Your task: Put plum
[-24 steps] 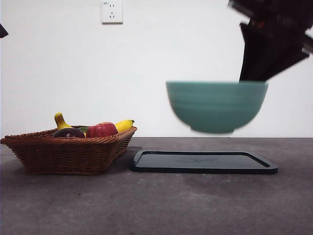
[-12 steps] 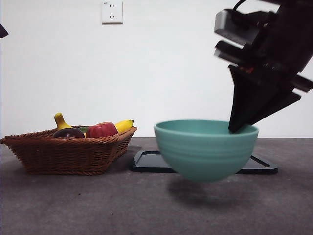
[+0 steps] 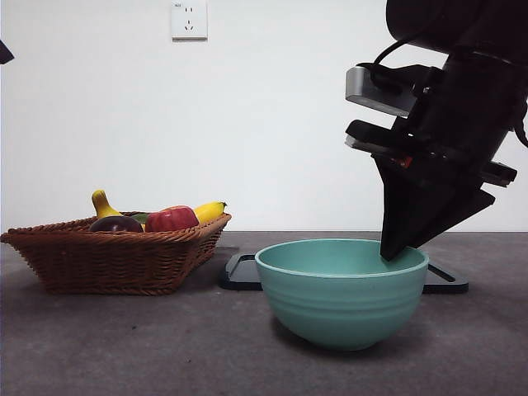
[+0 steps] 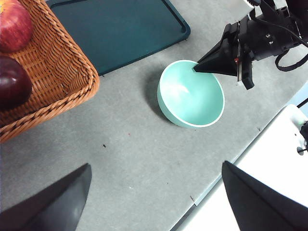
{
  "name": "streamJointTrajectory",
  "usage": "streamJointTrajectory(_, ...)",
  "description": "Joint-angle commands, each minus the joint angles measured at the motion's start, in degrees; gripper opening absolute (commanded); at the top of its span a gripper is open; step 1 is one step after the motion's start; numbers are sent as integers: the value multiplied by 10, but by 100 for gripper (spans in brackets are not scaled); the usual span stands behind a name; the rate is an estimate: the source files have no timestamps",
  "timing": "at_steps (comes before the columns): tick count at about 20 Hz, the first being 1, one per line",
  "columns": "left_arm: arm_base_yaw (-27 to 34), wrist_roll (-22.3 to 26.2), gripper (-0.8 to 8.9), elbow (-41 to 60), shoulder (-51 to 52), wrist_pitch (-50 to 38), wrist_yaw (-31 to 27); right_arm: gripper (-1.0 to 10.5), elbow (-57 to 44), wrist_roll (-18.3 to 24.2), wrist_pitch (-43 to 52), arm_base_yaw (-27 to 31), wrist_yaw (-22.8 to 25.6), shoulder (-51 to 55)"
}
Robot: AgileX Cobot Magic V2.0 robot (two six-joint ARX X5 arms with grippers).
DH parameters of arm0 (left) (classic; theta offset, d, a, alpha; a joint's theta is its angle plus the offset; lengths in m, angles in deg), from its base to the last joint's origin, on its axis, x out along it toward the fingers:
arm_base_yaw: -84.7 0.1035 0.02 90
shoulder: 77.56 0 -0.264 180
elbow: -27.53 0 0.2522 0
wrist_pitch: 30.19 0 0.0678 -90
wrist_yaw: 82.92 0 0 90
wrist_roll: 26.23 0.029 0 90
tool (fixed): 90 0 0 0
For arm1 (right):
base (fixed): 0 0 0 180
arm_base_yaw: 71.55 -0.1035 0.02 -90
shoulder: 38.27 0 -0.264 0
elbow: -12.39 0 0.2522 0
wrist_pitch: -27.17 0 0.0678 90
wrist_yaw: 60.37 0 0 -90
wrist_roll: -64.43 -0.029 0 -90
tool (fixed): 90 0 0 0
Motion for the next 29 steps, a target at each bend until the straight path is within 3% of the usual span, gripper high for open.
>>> streamJointTrajectory(1, -2, 7, 433, -7, -3, -3, 3, 19, 3, -9, 0, -5, 1, -9)
streamJointTrajectory(10, -2, 7, 433, -7, -3, -2, 3, 278, 12, -13, -11, -6, 12, 4)
streamJointTrajectory(15, -2, 7, 433, -7, -3, -3, 3, 286, 58, -12, -44, -6, 32, 82)
streamJointTrajectory(22, -2, 7, 433, -7, -3, -3, 3, 285, 115, -12, -159, -7, -59, 226)
streamJointTrajectory(27, -2, 6, 433, -7, -3, -2, 3, 285, 115, -8, -267, -7, -156, 310)
streamJointTrajectory(29, -2, 4, 433, -7, -3, -2, 3, 285, 115, -6, -294, -7, -159, 326)
